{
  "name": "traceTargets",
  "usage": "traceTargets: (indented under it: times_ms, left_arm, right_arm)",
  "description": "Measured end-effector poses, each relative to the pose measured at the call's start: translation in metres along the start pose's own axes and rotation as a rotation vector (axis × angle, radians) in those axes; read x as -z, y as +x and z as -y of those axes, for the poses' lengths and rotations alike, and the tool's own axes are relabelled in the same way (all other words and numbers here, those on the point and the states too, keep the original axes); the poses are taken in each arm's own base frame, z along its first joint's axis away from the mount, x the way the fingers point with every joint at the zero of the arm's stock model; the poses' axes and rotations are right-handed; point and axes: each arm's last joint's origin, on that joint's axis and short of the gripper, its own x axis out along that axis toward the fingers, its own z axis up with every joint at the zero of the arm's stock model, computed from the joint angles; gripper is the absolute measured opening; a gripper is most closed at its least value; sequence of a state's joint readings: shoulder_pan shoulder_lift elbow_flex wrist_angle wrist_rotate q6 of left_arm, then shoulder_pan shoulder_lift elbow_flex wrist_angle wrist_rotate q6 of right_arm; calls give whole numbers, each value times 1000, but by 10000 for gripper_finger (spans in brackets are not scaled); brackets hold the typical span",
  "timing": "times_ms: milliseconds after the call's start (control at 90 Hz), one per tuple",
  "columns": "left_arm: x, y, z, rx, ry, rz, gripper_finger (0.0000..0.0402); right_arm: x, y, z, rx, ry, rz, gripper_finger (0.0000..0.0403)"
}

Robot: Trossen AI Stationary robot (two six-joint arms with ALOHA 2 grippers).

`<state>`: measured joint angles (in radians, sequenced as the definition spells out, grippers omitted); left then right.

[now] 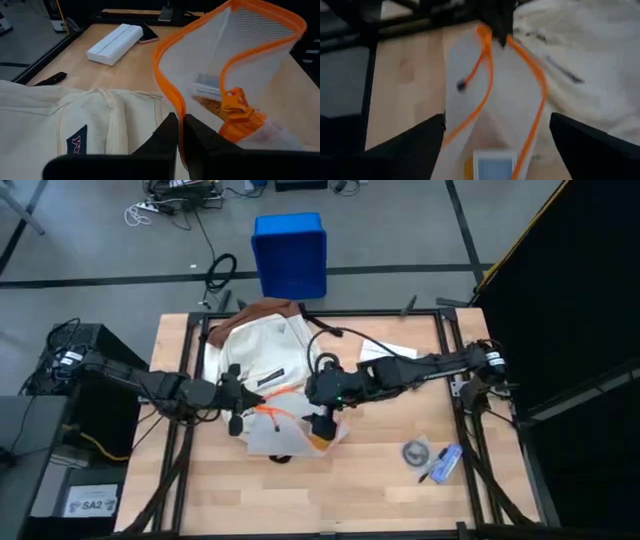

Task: Unpack backpack
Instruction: Put the black earphone into the zip bag

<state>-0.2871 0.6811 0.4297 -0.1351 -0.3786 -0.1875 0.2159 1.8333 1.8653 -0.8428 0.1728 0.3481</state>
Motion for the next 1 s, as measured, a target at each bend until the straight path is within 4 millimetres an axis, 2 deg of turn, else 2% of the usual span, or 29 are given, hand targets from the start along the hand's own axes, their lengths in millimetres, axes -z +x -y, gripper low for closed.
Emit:
traceTargets:
  times_ms: [144, 233, 378, 544, 678, 778, 1000]
  left_arm:
    - [1, 0, 0, -3, 3, -12, 0]
    - [1, 0, 0, -3, 2, -13, 0]
    - [1, 0, 0, -3, 1, -13, 0]
    - [1, 0, 0, 22, 0, -17, 0]
    - [1, 0, 1, 30, 1, -18, 0]
    - [1, 0, 1, 30, 2, -18, 0]
    - [1, 0, 1, 32, 4, -17, 0]
  right_arm:
    - [32, -13, -13, -12, 41, -300, 307]
    - [63, -22, -19, 132, 114, -519, 306]
    - [107, -26, -27, 350, 223, -749, 306]
    - [148, -8, -41, 313, 373, -789, 305]
    - [190, 10, -40, 355, 423, -855, 305]
    - [214, 12, -38, 399, 476, -883, 305]
    - [250, 8, -34, 403, 657, -817, 305]
